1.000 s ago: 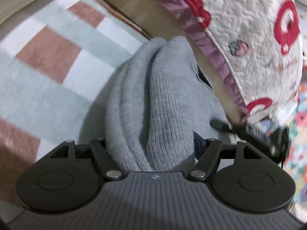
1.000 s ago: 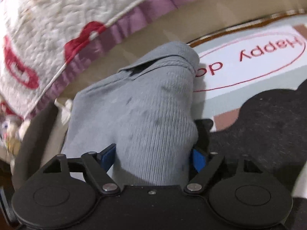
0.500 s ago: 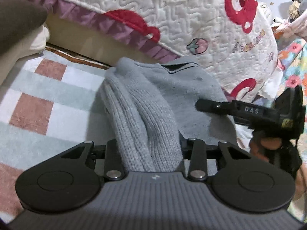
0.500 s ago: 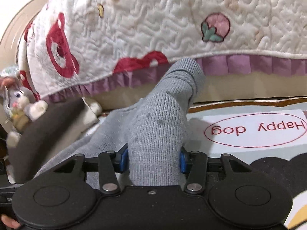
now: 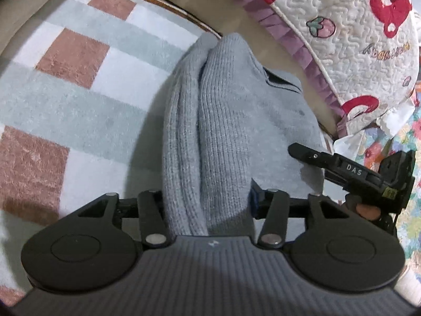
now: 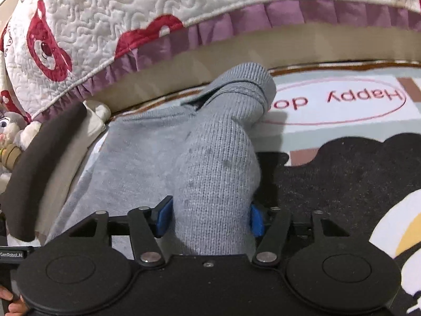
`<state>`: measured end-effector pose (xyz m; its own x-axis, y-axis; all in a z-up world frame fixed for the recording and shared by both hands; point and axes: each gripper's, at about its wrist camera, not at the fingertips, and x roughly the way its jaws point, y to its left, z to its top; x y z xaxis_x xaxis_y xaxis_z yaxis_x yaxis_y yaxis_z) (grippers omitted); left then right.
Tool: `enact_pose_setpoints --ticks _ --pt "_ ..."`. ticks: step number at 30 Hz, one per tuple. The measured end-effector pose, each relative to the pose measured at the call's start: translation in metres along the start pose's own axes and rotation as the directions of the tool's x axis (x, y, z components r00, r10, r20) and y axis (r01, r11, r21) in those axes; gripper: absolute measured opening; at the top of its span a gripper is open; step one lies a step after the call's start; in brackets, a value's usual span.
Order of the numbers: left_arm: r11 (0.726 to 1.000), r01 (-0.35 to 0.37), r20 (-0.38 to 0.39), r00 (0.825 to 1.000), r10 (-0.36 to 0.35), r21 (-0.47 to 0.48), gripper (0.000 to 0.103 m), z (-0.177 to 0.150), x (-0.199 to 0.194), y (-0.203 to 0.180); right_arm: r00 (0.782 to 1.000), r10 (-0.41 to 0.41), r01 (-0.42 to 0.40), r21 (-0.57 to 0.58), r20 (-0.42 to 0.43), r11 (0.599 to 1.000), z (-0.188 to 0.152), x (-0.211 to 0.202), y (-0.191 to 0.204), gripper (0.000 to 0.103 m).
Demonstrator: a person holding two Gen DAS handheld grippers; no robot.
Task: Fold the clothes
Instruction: 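Close the left gripper on the folded sweater edge while the right gripper grasps beside it, then lift the folded grey sweater with both grippers and carry it toward the clothes stack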
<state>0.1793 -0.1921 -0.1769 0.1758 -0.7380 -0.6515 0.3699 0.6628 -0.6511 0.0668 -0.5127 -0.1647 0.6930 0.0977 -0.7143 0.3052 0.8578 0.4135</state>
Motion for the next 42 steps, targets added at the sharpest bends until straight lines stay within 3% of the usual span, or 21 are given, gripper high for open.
enact_pose_setpoints --ticks 4,6,10,12,13,15,16,18,26,37,42 --pt "0.998 0.036 -0.005 0.999 -0.036 -0.043 0.060 0.001 0.007 0.011 0.995 0.085 -0.079 0.126 -0.046 0.989 0.002 0.011 -0.023 0.070" --pt "0.997 0.043 -0.012 0.999 -0.043 -0.061 0.069 0.001 0.013 0.016 0.991 0.121 -0.112 0.134 -0.063 0.985 -0.003 0.015 -0.027 0.070" --pt "0.999 0.041 0.033 0.999 -0.040 -0.033 0.068 0.000 0.010 0.012 0.982 0.175 -0.161 0.175 -0.065 0.971 -0.009 0.023 -0.036 0.074" --pt "0.999 0.040 0.059 0.998 -0.039 -0.017 0.045 0.000 0.008 0.010 0.982 0.177 -0.163 0.185 -0.062 0.969 -0.008 0.031 -0.036 0.076" --pt "0.999 0.038 0.071 0.997 -0.038 -0.008 0.043 0.000 0.007 0.008 0.983 0.172 -0.159 0.182 -0.057 0.970 -0.008 0.033 -0.035 0.075" --pt "0.999 0.011 0.105 0.994 -0.016 0.048 0.037 -0.002 0.005 -0.001 0.993 0.117 -0.114 0.082 -0.031 0.990 -0.007 0.028 -0.017 0.063" --pt "0.993 -0.030 0.132 0.991 0.015 0.117 0.036 -0.003 0.003 -0.012 0.994 0.105 -0.105 0.048 -0.010 0.993 -0.007 0.023 -0.009 0.061" --pt "0.984 -0.052 0.163 0.986 0.025 0.168 0.035 -0.003 -0.002 -0.023 0.996 0.084 -0.084 -0.019 0.033 0.996 -0.007 0.013 0.007 0.057" --pt "0.960 -0.093 0.267 0.963 0.020 0.263 0.033 0.003 -0.027 -0.053 0.980 0.114 -0.081 -0.194 0.165 0.978 0.001 -0.025 0.058 0.055" --pt "0.924 -0.177 0.457 0.889 0.003 0.339 0.033 0.023 -0.106 -0.088 0.931 0.219 -0.116 -0.332 0.293 0.936 0.028 -0.072 0.127 0.054" --pt "0.916 -0.188 0.553 0.832 -0.044 0.356 0.033 0.028 -0.159 -0.095 0.885 0.314 -0.179 -0.372 0.343 0.911 0.036 -0.090 0.157 0.054"
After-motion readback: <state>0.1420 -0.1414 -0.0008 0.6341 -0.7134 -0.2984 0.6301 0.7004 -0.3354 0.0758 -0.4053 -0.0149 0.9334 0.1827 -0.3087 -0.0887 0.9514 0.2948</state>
